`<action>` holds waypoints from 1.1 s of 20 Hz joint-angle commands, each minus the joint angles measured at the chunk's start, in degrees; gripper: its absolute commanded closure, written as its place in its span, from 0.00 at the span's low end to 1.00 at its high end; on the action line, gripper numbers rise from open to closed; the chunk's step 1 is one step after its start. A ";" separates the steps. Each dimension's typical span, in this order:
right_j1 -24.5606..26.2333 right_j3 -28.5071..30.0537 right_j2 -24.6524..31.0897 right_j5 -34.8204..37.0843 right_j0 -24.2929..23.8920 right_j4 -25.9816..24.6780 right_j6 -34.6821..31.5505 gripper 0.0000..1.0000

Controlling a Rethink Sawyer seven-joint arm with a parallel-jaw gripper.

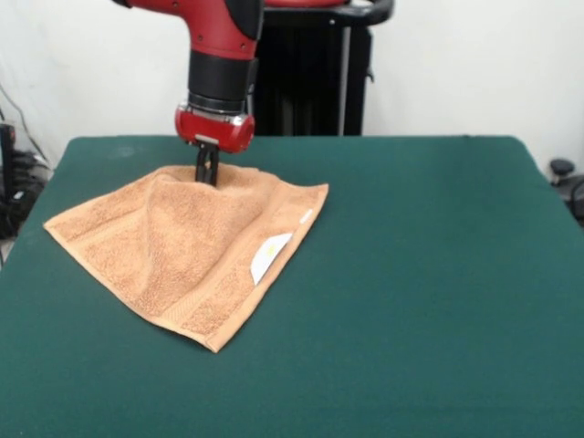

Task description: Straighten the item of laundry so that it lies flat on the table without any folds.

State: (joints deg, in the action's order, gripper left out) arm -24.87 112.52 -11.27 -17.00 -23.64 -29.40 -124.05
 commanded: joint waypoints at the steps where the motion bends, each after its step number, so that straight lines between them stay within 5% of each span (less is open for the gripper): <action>1: 4.48 -3.32 0.77 6.85 1.90 1.74 -3.54 1.00; 21: 5.83 -4.13 -1.06 5.16 3.57 1.77 -3.61 1.00; 22: 5.80 -4.01 -0.94 5.75 3.45 1.81 -3.70 0.00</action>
State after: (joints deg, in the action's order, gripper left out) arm -24.47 111.97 -12.78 -17.00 -21.96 -29.40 -124.05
